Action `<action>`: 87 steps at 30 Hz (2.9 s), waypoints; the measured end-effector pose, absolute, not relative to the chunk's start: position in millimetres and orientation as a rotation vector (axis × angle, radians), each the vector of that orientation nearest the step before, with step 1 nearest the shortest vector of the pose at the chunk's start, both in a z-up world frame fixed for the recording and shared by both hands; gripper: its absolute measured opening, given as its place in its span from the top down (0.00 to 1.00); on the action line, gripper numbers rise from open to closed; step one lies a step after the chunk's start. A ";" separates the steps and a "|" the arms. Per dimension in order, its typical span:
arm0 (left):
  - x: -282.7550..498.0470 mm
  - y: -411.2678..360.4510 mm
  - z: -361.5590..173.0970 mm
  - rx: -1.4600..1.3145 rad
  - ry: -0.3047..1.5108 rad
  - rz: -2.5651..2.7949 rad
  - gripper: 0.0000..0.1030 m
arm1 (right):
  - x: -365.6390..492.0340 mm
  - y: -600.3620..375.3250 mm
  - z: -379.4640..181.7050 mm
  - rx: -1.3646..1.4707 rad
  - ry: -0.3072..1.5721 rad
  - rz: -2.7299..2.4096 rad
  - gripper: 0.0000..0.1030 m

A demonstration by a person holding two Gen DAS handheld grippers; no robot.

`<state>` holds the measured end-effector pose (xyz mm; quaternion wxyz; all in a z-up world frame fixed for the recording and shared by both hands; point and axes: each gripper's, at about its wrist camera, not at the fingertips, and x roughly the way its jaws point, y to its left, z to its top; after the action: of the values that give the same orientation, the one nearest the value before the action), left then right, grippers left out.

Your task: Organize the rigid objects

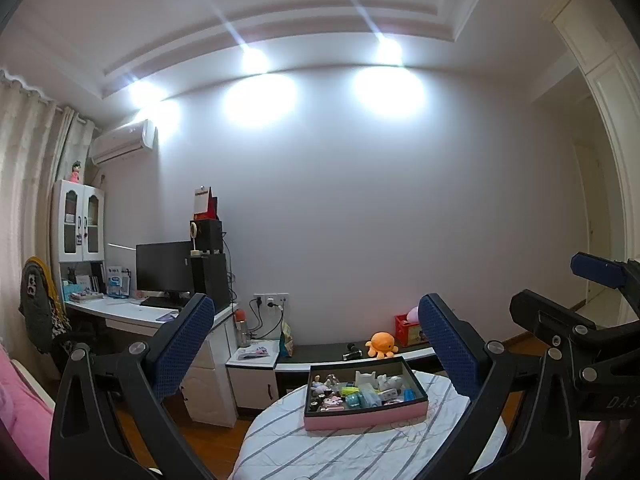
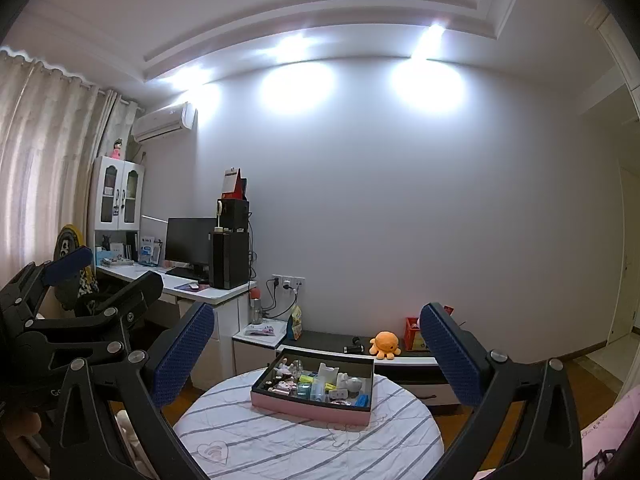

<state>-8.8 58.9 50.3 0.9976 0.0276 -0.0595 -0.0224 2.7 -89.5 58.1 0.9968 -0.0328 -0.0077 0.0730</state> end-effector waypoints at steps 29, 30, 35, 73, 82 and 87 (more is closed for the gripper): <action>-10.8 59.8 51.0 0.062 -0.116 -0.037 0.00 | 4.1 -96.2 59.7 -0.067 -0.007 0.163 0.00; -11.7 60.6 50.8 0.062 -0.116 -0.038 0.00 | 4.2 -96.2 59.8 -0.066 -0.006 0.164 0.00; -11.5 60.3 50.7 0.063 -0.117 -0.037 0.00 | 4.3 -95.0 60.6 -0.067 -0.007 0.163 0.00; -9.3 71.8 51.0 0.030 -0.145 -0.055 0.00 | 4.8 -84.3 59.6 -0.082 0.017 0.148 0.00; -8.4 72.0 49.8 0.035 -0.145 -0.052 0.00 | 7.3 -83.9 60.8 -0.082 0.020 0.149 0.00; -8.4 72.3 49.5 0.036 -0.143 -0.054 0.00 | 6.8 -82.4 61.0 -0.086 0.020 0.145 0.00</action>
<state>-8.4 72.3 49.5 0.9969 0.0179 -0.0716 -0.0270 6.8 -82.4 61.0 0.9964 -0.0428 0.0102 0.0726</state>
